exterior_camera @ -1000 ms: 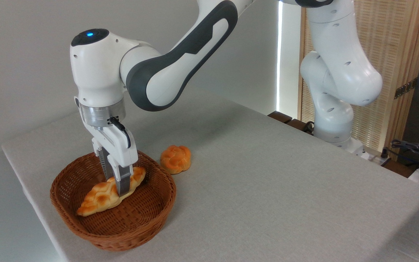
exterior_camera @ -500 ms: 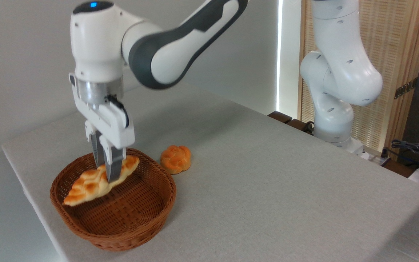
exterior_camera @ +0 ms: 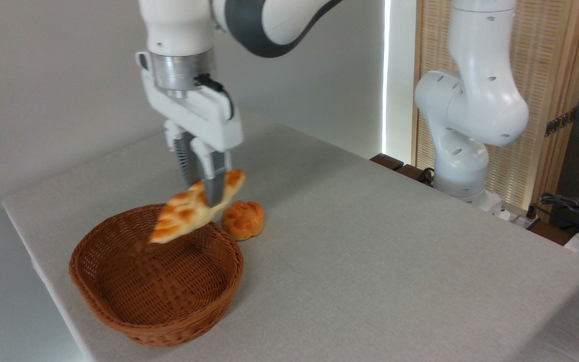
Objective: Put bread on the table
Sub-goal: 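Lift the braided loaf out of the basket and carry it past the bun, then lower the braided loaf onto the table and open the gripper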
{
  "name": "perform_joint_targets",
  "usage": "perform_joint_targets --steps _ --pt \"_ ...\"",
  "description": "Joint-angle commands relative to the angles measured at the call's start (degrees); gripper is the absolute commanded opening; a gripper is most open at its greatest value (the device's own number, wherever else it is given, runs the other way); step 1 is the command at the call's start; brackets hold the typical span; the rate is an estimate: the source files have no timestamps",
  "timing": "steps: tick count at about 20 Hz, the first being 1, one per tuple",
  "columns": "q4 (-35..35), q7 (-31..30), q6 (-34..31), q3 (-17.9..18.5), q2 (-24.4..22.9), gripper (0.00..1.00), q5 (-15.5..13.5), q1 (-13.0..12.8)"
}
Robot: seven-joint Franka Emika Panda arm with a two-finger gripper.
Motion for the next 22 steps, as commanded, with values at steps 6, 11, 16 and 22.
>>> perform_joint_targets --steps 6,11,16,22 --pt "-10.44 0.25 -10.96 -0.11 -6.3 0.8 -0.33 -1.15" --pt "-11.32 0.69 -10.79 -0.28 -5.25 1.0 -0.33 -3.0" --pt "-11.23 0.69 -8.6 -0.28 -4.89 1.0 -0.24 -3.0" --pt "-10.97 0.69 -7.81 -0.28 -4.98 1.0 -0.07 -2.91"
